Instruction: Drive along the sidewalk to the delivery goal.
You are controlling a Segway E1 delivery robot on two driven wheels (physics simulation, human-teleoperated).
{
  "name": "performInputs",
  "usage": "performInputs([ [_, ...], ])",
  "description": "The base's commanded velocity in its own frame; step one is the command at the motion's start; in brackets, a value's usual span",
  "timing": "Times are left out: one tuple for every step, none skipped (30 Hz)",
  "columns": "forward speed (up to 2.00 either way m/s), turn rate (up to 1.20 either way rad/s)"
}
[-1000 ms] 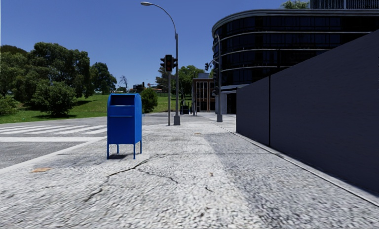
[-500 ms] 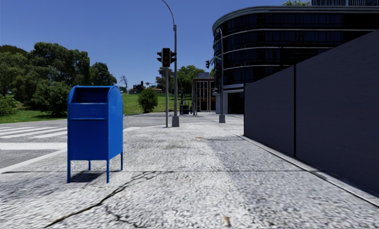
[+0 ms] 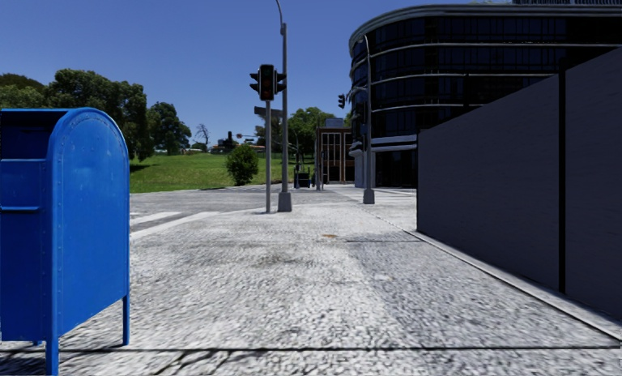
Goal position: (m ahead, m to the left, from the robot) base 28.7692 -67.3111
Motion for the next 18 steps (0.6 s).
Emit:
performInputs([
  [2.0,-0.19],
  [2.0,-0.19],
  [2.0,-0.19],
  [2.0,-0.19],
  [2.0,-0.19],
  [2.0,-0.19],
  [2.0,-0.19],
  [2.0,-0.19],
  [2.0,-0.19],
  [2.0,-0.19],
  [2.0,-0.19],
  [2.0,-0.19],
  [2.0,-0.19],
  [2.0,-0.19],
  [2.0,-0.19],
  [2.0,-0.19],
  [2.0,-0.19],
  [2.0,-0.19],
])
